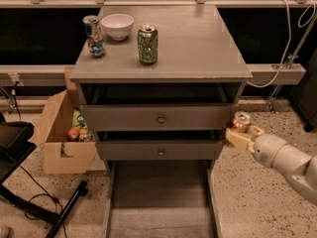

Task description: Place orange can into bottom drawer

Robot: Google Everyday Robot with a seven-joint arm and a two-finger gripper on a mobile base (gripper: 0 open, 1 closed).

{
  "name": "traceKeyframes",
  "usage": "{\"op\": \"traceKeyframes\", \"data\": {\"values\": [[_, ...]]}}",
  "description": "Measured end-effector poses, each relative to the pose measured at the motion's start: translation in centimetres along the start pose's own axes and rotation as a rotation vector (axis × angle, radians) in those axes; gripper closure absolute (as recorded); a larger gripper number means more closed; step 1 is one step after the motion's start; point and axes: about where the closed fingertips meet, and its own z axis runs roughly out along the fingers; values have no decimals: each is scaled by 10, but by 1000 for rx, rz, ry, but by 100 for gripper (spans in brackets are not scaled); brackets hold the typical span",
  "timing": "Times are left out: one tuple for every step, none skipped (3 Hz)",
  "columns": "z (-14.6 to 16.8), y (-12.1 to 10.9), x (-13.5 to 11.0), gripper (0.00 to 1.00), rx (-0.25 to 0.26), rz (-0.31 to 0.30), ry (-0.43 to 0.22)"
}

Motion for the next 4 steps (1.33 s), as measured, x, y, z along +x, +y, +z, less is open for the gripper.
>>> {"op": "traceKeyframes", "data": {"values": [[31,4,65,100,-54,-7,57],[46,6,83,100,-74,-7,73],[64,3,96,100,-85,-16,95],[90,-6,186,100,-190,-88,175]]}}
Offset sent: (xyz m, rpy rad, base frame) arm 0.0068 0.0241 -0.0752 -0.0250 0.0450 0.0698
